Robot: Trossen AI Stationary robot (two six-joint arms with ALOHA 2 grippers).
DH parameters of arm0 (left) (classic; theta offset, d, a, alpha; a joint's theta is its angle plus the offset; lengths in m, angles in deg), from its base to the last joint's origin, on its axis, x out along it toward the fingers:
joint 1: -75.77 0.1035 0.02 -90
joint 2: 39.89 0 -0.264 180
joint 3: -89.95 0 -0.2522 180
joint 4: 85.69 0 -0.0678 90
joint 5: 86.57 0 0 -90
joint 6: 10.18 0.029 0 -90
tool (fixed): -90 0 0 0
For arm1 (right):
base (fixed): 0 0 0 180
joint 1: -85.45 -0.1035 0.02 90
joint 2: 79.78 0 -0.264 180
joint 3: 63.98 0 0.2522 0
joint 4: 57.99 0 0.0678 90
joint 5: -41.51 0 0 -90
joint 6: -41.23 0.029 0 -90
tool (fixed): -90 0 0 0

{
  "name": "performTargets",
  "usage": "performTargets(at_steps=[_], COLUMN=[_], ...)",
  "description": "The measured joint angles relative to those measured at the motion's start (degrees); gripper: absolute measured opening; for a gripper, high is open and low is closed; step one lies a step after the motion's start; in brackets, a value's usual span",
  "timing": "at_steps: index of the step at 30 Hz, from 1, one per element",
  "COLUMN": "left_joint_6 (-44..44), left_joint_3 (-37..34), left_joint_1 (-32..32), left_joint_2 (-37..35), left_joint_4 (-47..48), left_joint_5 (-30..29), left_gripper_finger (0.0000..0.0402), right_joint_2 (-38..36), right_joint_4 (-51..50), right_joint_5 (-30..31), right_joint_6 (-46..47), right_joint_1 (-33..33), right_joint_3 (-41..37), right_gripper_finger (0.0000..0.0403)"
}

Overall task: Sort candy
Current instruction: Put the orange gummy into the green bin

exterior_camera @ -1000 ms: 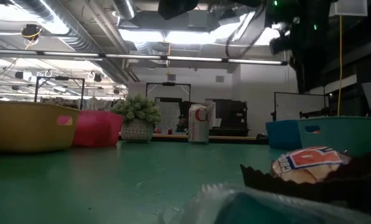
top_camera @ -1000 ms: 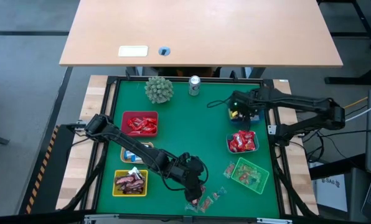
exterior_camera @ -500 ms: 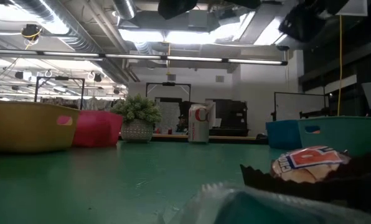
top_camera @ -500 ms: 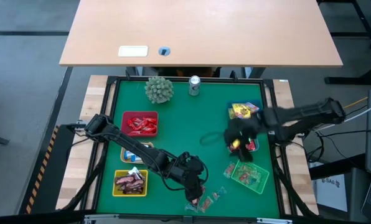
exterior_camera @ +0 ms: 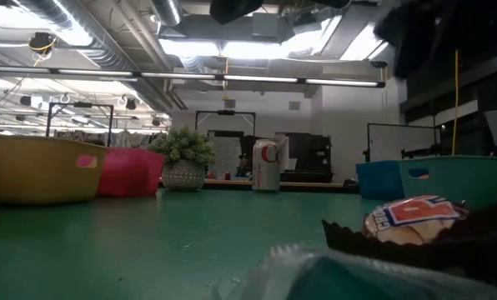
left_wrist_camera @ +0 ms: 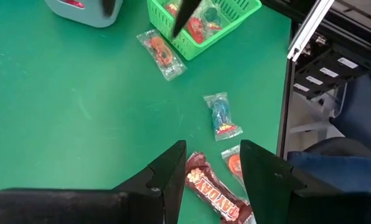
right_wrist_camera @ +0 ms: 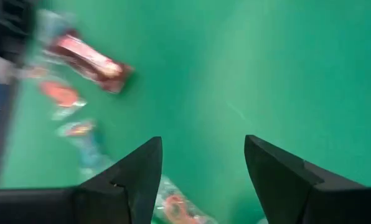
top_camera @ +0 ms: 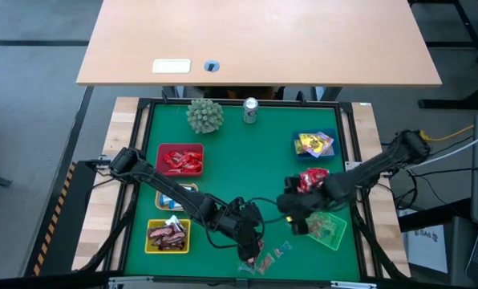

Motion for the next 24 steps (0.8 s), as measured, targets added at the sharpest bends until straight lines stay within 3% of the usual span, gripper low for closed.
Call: performTargets(at_steps=[11,24], left_joint_6=[0.02,0.07], left_joint_3=[-0.02,-0.02], left_joint_1=[-0.73,-0.68], left_joint_2=[0.04,0.04], left_joint_4=[0.24,-0.07], left_joint_5=[0.00,-0.26], left_gripper_finger=[0.0137,0.0137], right_joint_2=[11.34,16.03], right_joint_4=[-6.03,-7.35], right_joint_5=[2.07,-4.86], right_joint_6=[0.93,1.20], right_joint_1=[0.79,-1.79], right_joint_3=[-0.04,-0.06], right_gripper_finger=[0.0227,0.0227])
